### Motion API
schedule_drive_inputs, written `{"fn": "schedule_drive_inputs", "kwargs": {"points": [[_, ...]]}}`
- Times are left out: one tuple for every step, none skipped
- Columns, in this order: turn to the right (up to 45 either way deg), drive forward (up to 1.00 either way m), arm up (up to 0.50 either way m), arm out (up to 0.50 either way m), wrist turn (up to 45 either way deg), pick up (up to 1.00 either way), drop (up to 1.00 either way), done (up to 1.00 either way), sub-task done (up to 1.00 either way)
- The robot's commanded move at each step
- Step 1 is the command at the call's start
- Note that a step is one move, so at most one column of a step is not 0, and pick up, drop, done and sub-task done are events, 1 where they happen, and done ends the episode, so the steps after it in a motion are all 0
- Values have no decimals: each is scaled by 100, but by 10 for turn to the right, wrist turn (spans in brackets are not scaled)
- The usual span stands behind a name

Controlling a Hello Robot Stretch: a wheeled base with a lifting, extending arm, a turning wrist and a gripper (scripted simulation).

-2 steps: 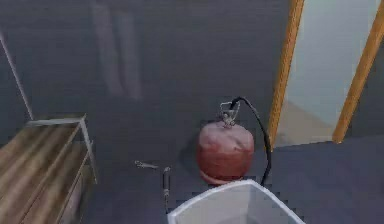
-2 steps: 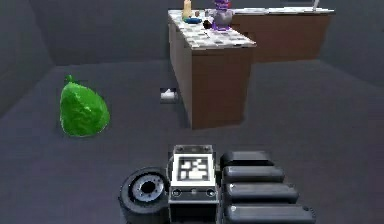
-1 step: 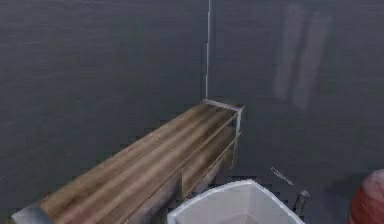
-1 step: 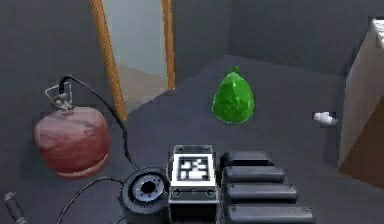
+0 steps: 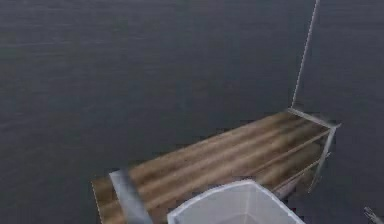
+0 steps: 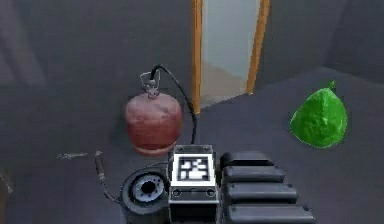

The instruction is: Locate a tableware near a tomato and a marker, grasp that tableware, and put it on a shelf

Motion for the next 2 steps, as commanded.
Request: {"fn": "schedule_drive_inputs", "kwargs": {"points": [[450,0,0,0,0,0,0,0,0],[450,0,0,0,0,0,0,0,0]]}}
